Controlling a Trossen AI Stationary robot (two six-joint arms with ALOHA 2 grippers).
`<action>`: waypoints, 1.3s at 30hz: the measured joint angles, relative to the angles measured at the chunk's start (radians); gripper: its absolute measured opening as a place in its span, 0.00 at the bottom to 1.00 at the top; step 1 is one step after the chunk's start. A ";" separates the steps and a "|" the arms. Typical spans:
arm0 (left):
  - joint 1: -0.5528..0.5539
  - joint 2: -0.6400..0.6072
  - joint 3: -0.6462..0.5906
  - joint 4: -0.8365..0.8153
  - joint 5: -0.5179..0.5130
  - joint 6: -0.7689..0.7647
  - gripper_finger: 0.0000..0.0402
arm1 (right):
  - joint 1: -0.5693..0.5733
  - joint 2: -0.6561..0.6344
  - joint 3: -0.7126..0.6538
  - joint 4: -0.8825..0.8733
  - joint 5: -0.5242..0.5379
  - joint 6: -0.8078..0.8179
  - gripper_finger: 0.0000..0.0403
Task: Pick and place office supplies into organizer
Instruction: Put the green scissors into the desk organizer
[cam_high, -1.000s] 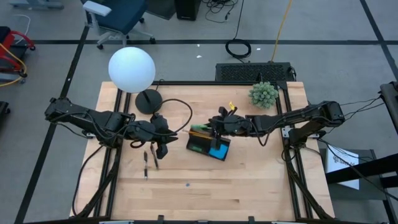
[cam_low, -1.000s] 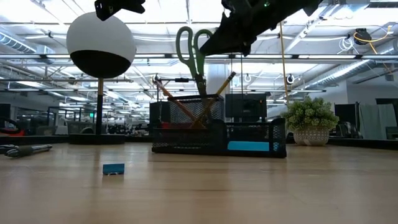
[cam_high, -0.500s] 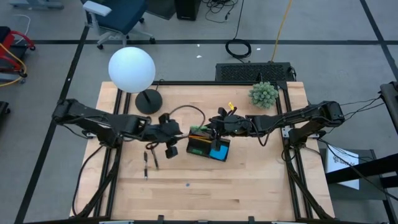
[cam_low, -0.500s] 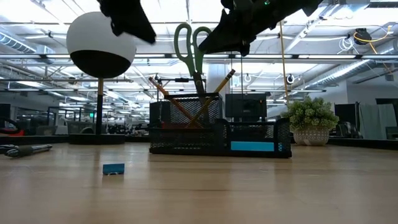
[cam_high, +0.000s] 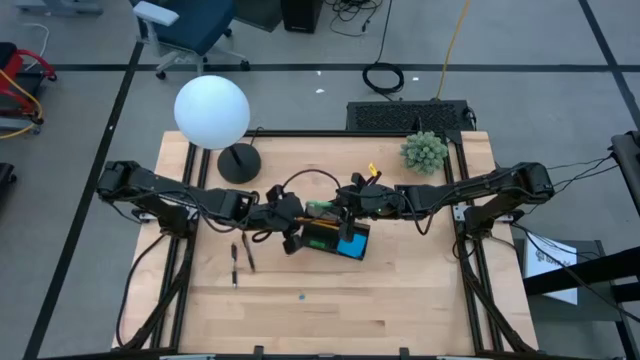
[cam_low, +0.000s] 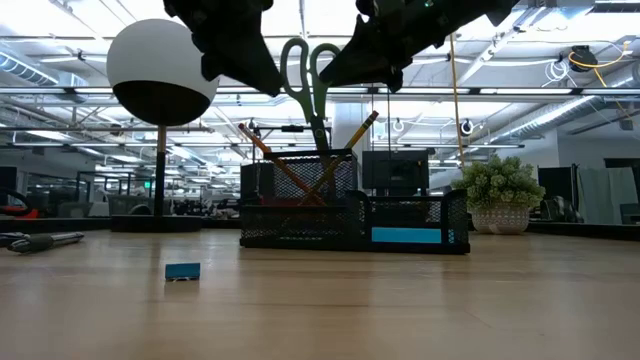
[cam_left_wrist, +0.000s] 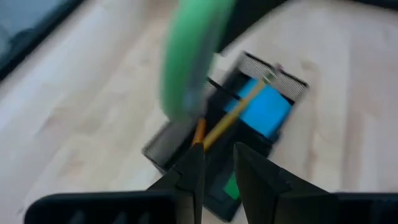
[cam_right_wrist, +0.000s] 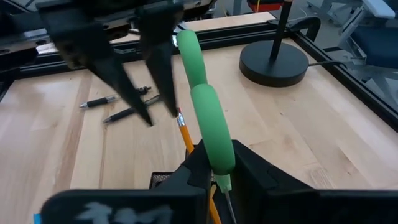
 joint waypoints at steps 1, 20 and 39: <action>-0.005 0.000 0.000 0.004 -0.030 -0.018 0.20 | 0.000 0.000 0.000 0.000 0.003 0.004 0.07; -0.043 -0.064 -0.399 0.653 -0.166 -0.425 0.20 | 0.000 0.000 0.000 0.004 0.025 0.094 0.08; -0.007 -0.024 -0.386 0.625 -0.130 -0.335 0.20 | 0.000 0.000 0.000 0.008 0.024 0.094 0.06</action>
